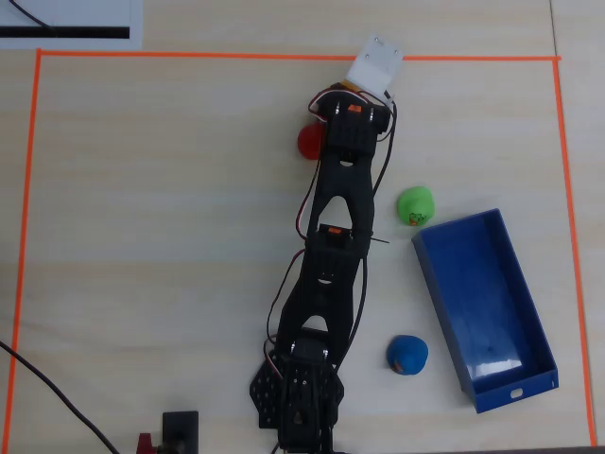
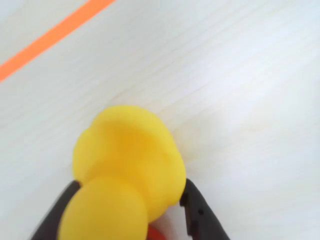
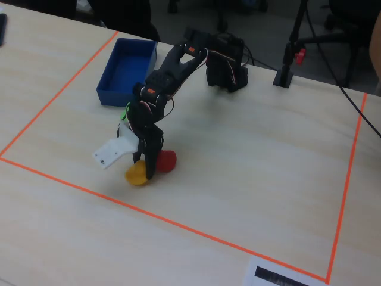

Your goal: Grasp yellow duck and put it into box.

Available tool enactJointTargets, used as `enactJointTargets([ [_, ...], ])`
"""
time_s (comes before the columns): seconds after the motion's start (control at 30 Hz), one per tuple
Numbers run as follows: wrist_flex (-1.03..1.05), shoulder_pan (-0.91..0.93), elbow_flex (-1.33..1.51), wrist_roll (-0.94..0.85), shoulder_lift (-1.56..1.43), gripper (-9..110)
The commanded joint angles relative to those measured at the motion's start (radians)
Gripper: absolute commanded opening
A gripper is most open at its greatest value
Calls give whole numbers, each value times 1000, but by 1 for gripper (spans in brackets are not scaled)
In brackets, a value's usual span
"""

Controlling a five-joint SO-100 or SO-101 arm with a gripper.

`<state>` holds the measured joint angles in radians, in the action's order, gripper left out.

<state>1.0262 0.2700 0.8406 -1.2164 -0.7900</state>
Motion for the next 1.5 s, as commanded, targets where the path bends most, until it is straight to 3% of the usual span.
enactJointTargets([
  [0.0, 11, 25, -63, -25, -20, 6],
  [0.07, 11, 34, -63, -25, -23, 0],
  [0.4, 54, 63, -61, -25, -89, 0],
  [0.87, 161, 77, -8, 103, -509, 0],
  [1.2, 83, 499, 336, 117, -782, 0],
  [1.47, 201, 787, 588, 37, -962, 0],
])
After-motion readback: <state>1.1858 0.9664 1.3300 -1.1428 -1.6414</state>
